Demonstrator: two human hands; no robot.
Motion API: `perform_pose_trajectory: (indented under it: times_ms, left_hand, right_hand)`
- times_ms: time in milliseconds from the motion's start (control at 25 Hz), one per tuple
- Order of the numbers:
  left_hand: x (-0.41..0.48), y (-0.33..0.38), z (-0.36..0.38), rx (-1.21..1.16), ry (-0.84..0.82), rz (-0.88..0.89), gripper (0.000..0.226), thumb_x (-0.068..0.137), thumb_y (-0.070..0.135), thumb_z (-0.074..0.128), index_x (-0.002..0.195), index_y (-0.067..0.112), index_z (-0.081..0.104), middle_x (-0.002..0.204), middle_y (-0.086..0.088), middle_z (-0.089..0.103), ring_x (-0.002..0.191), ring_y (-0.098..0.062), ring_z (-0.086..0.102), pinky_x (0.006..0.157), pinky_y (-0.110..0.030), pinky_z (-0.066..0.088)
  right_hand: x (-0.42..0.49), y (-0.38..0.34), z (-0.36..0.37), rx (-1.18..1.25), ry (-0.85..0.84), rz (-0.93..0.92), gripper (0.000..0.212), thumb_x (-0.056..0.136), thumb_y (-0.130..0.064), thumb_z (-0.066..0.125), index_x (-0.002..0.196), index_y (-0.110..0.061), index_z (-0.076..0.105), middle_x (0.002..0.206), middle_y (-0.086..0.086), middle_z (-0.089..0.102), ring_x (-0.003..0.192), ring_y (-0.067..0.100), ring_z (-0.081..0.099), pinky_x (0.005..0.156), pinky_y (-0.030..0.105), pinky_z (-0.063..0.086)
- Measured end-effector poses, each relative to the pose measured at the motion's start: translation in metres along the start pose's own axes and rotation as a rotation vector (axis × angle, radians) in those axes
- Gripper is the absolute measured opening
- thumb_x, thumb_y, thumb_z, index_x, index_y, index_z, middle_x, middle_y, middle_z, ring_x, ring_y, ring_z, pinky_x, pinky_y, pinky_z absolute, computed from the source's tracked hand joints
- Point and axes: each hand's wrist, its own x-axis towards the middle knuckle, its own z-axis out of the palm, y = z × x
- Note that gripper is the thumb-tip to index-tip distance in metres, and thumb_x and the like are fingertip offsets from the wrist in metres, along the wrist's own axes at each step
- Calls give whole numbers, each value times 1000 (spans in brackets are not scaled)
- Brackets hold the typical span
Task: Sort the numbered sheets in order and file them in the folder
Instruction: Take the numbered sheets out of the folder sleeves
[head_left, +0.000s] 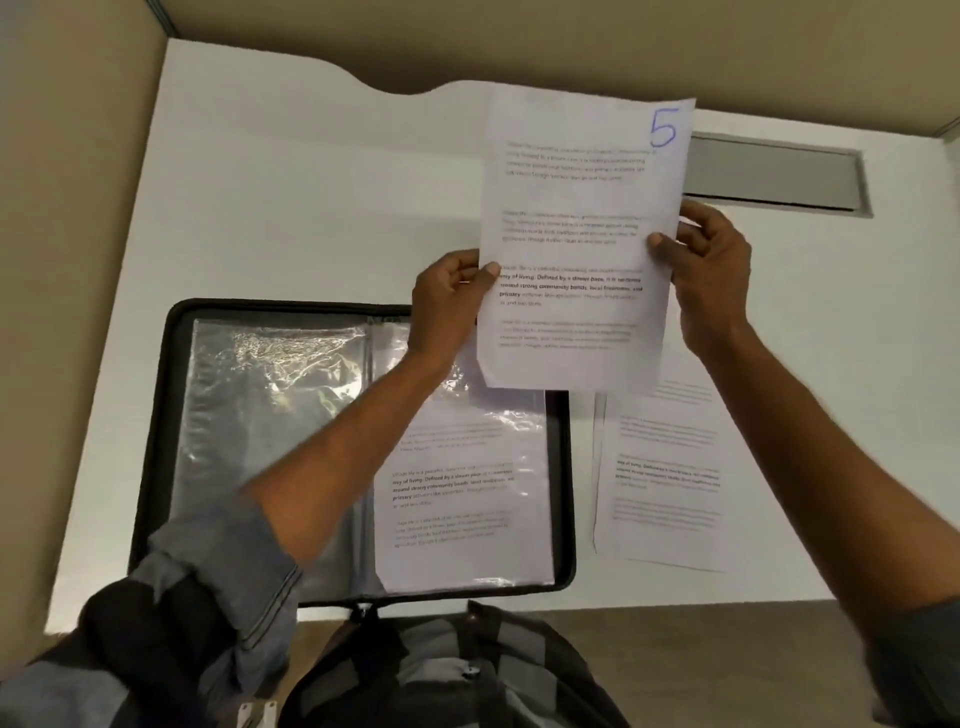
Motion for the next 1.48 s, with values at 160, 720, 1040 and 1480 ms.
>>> perform_pose_trajectory:
  times_ms: [160,720,1040,1480]
  left_hand:
    - [-68,-51,56,109,-147,-45,26,92,19,76,115,9,72,99,-4,76,90,-16,74,84,-33,61]
    - [-164,-139,123,443,-296,-64,46,89,9,77,131,17,60,110,2,65,91,-7,63,79,-17,52]
    - [-187,-159,37,1148,-214,375,75,102,50,51,162,16,21,171,-5,11,158,-21,0,128,-50,2]
    - [-222,-125,-13,714,-146,259,53,112,32,28,163,28,14,170,14,8,156,-2,5,128,-49,10]
  right_hand:
    - [-50,54,-80,-56,74,145,42,92,-5,68,132,-12,62,113,5,76,97,20,75,78,31,60]
    - [-132,179,-177,-276,235,352,42,90,-3,61,126,-24,66,113,-3,71,102,15,69,97,48,56]
    - [-177,184,-125,-578,73,-43,54,108,-28,49,157,-15,33,164,4,33,154,21,24,125,40,24]
    - [-255,159,36,-537,-477,-355,55,109,-33,42,161,-21,25,168,-3,18,156,13,14,127,45,20]
